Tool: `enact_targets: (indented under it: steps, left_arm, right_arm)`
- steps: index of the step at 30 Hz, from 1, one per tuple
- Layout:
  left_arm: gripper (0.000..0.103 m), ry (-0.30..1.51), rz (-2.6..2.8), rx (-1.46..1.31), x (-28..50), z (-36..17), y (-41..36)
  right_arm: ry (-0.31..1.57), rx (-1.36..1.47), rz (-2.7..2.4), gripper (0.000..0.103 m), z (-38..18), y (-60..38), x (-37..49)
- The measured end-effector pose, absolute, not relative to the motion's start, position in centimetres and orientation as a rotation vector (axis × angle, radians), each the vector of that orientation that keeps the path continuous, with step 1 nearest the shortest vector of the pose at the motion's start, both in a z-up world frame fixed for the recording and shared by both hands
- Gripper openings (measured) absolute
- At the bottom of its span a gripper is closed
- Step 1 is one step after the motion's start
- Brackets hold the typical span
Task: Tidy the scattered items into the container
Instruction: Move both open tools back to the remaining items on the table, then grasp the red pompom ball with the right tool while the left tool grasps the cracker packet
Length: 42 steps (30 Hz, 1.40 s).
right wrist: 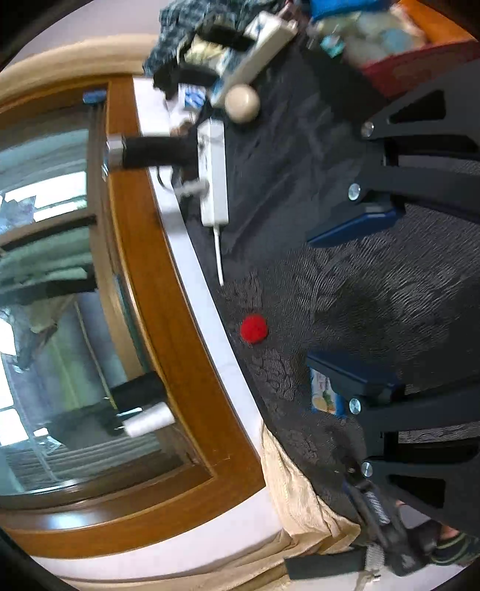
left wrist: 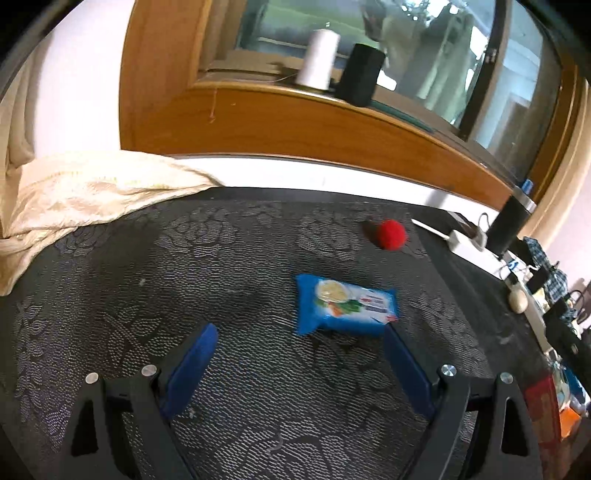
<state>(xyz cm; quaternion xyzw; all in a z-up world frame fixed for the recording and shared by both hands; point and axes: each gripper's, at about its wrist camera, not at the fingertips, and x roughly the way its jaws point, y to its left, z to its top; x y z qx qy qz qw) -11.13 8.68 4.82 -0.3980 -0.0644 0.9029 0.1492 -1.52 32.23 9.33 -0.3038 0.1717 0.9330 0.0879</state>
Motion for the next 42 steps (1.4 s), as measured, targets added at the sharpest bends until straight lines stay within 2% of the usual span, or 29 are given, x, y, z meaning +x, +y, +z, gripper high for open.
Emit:
enact_targets:
  steps: [12,24,35,37,42]
  left_arm:
    - [0.092,-0.197,2.597,-1.194,-12.3,3.6,8.6]
    - [0.092,-0.197,2.612,-1.249,-13.2,2.2,8.0]
    - [0.092,-0.178,2.593,-1.246,-12.9,2.1,8.6]
    - [0.092,-0.178,2.589,-1.245,-12.9,2.1,8.7]
    - [0.092,-0.172,2.577,-1.238,-12.8,2.2,9.0]
  right_arm:
    - [0.601,-1.194,2.814,0.062,5.4,32.5,-14.4]
    - [0.608,-1.297,2.751,0.062,3.1,32.4,-21.3]
    - [0.536,-1.373,2.64,0.062,1.2,32.4,-24.7]
    - [0.524,-1.381,2.626,0.043,0.9,32.5,-24.7]
    - [0.524,-1.338,2.634,0.039,1.9,32.6,-23.2]
